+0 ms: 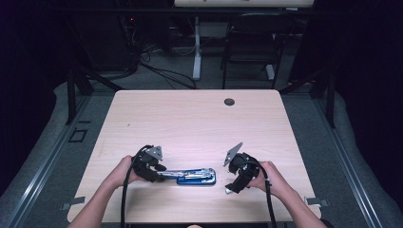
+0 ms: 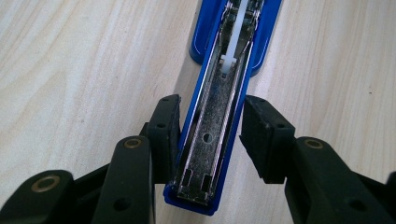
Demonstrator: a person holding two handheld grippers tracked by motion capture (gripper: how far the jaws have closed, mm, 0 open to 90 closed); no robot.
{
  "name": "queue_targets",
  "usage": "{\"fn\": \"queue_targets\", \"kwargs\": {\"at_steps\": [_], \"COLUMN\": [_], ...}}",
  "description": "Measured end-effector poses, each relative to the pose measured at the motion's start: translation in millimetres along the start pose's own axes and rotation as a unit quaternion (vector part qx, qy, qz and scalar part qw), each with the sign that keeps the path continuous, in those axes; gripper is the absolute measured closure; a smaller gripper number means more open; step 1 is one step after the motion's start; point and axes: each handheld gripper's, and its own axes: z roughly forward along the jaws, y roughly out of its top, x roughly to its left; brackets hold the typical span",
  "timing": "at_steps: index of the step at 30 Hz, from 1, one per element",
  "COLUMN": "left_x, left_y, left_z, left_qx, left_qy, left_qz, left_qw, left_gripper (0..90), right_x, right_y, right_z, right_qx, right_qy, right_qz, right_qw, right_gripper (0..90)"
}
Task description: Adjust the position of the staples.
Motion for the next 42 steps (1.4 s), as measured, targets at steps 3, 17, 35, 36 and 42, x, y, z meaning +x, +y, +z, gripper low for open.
{"fn": "queue_targets", "kwargs": {"at_steps": [3, 17, 35, 36, 42], "left_x": [0.0, -0.4, -0.6, -0.5, -0.5], "left_y": [0.1, 0.8, 1.2, 1.2, 1.3], "left_z": [0.6, 1.0, 2.2, 2.1, 2.1], "left_qx": [-0.002, 0.001, 0.002, 0.002, 0.002], "left_qy": [-0.002, -0.002, -0.005, -0.005, -0.005], "left_qz": [0.0, 0.003, 0.008, 0.007, 0.007], "left_qw": [1.0, 1.0, 1.0, 1.0, 1.0], "left_gripper": [57.8, 58.0, 58.4, 58.4, 58.4], "right_x": [2.8, 18.3, 16.2, 16.5, 14.0], "right_y": [-0.2, 3.3, 5.7, 3.0, 4.0], "right_z": [4.4, 21.9, 25.9, 30.1, 28.8], "right_qx": [0.003, 0.051, 0.098, 0.066, 0.072], "right_qy": [0.016, 0.038, 0.03, 0.038, 0.034], "right_qz": [-0.007, -0.051, -0.043, -0.033, 0.005], "right_qw": [0.9998, 0.9967, 0.9938, 0.9966, 0.9968], "right_gripper": [25.9, 57.2, 76.4, 74.9, 75.5]}}
